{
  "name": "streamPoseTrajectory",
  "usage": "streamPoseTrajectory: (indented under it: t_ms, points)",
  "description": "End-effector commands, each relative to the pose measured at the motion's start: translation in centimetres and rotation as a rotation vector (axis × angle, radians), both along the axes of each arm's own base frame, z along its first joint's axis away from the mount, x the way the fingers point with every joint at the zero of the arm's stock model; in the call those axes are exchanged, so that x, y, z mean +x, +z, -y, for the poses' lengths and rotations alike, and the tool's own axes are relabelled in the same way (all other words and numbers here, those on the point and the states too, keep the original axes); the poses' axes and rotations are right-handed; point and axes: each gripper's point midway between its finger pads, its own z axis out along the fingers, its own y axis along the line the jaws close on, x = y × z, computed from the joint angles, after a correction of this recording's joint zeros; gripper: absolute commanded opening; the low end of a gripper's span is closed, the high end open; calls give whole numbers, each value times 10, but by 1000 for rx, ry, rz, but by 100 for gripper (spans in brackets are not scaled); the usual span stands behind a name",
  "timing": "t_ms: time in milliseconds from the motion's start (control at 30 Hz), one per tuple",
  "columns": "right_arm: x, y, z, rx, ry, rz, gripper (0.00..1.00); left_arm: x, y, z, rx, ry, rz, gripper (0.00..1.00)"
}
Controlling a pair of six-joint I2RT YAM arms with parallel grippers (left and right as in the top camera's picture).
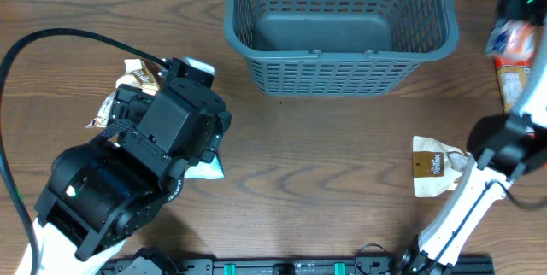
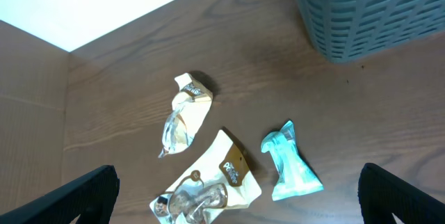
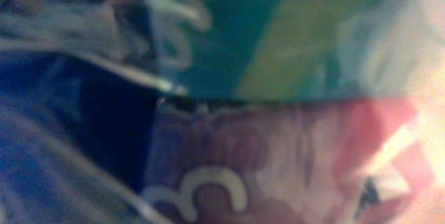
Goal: Pack container
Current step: 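Grasp the blue tissue pack with the right gripper and lift it, then carry the tissue pack into the basket and open the right gripper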
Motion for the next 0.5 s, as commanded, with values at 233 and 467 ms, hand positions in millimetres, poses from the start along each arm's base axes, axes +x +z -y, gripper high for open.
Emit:
streamPoseTrajectory:
  t_ms: [233, 467]
  points:
    - [-54, 255, -175, 108, 501, 669, 2, 0, -1, 0, 0, 7, -5, 99]
    - [-24, 220, -237, 102, 524, 569, 2, -10, -12, 9, -35, -43, -77, 99]
